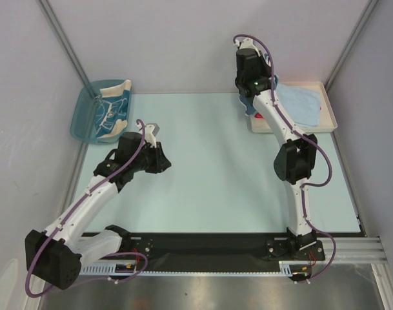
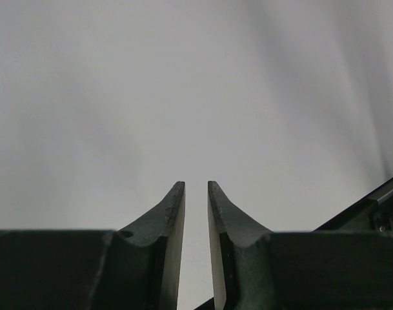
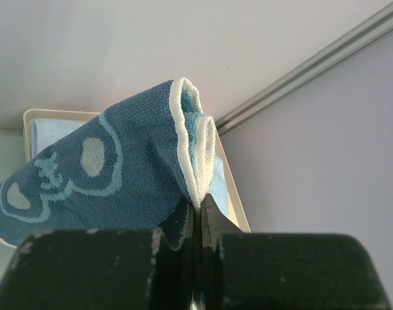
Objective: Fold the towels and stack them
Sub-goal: Neatly place the folded towel into the bin
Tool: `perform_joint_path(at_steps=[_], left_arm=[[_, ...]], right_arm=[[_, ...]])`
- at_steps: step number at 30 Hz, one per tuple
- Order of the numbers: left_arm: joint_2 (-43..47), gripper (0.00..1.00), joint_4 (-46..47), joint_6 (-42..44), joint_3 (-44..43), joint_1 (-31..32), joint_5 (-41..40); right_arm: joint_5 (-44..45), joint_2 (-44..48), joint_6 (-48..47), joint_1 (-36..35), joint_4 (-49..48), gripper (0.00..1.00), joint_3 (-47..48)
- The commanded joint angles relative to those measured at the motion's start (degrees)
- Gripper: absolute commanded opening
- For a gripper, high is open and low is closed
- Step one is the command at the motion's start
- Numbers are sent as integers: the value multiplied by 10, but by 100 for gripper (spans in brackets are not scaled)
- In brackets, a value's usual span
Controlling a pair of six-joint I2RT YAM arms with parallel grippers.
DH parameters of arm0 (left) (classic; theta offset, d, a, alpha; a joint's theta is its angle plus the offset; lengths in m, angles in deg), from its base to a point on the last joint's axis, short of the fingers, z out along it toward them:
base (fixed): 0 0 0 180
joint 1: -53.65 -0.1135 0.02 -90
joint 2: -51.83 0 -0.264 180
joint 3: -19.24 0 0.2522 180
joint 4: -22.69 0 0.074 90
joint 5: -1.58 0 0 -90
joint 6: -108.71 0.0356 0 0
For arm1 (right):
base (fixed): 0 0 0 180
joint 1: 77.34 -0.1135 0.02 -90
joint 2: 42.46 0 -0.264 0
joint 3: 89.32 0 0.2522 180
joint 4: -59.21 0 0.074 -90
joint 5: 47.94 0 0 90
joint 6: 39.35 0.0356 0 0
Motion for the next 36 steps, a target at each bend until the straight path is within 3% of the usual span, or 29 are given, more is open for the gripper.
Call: perform_joint_path(at_steps=[1, 15, 36], left_arm=[[2, 25, 15, 14, 2, 0, 13], [7, 25, 15, 14, 3, 0, 18], [-6, 25, 17, 13, 5, 0, 23]], right_arm=[[2, 54, 6, 6, -17, 0, 23], [1, 82, 4, -14, -17, 0, 35], [-75, 59, 108, 49, 41, 0, 36]])
